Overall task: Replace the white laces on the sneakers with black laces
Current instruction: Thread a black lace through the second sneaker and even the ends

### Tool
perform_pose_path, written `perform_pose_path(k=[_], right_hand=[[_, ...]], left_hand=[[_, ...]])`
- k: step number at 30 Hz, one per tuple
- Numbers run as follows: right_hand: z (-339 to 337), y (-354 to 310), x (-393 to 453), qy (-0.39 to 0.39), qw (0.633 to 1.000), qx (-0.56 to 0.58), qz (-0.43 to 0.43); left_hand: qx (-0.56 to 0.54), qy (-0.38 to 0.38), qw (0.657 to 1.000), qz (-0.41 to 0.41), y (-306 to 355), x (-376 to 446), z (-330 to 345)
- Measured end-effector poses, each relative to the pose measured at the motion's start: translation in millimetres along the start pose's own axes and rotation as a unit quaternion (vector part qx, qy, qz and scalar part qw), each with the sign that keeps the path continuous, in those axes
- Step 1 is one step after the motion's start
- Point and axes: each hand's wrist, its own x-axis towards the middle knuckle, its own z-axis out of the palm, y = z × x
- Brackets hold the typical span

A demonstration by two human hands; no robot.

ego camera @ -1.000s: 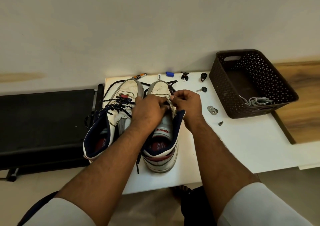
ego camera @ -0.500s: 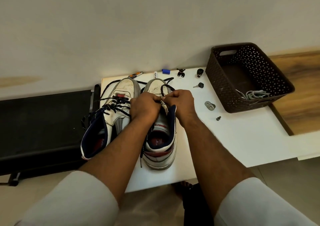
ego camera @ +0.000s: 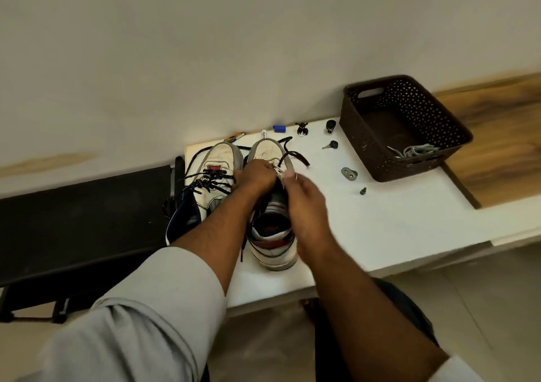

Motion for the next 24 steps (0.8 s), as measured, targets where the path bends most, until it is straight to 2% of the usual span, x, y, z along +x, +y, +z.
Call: perform_pose_path(k=[2, 4, 7, 10, 13, 15, 18, 21, 22, 24], right_hand=[[9, 13, -12, 0.011, 0.998, -0.055, -0.026], [13, 14, -10, 0.073, 0.994, -0.075, -0.029], [14, 15, -10, 0.124, 0.992, -0.016, -0.017], [17, 22, -9, 0.133, 0.991, 0.021, -0.008], [20, 24, -2, 0.148, 0.988, 0.041, -0.008], [20, 26, 1, 0.159, 0.987, 0.036, 0.007], [19, 25, 3, 0.161, 0.986, 0.042, 0.029], [20, 22, 3, 0.156, 0.986, 0.056, 0.033], [20, 23, 4, 0.144, 0.988, 0.05, 0.034], [22, 23, 3, 0.109, 0.993, 0.034, 0.027]], left_hand=[[0.009, -0.002, 1.0, 0.026, 2, -1, -3], [0.01, -0.001, 0.999, 0.054, 6, -10, -8], [0.109, 0.002, 0.987, 0.12, 11, -26, -11], [0.222, 0.042, 0.954, 0.195, 16, -49, -20], [0.246, 0.072, 0.942, 0.216, -5, -87, -31], [0.218, 0.104, 0.946, 0.217, -29, -121, -36], [0.133, 0.157, 0.943, 0.261, -54, -172, -30], [0.051, 0.216, 0.915, 0.337, -59, -206, -20], [0.037, 0.226, 0.911, 0.342, -63, -210, -16], [-0.037, 0.239, 0.925, 0.293, -74, -207, -13]])
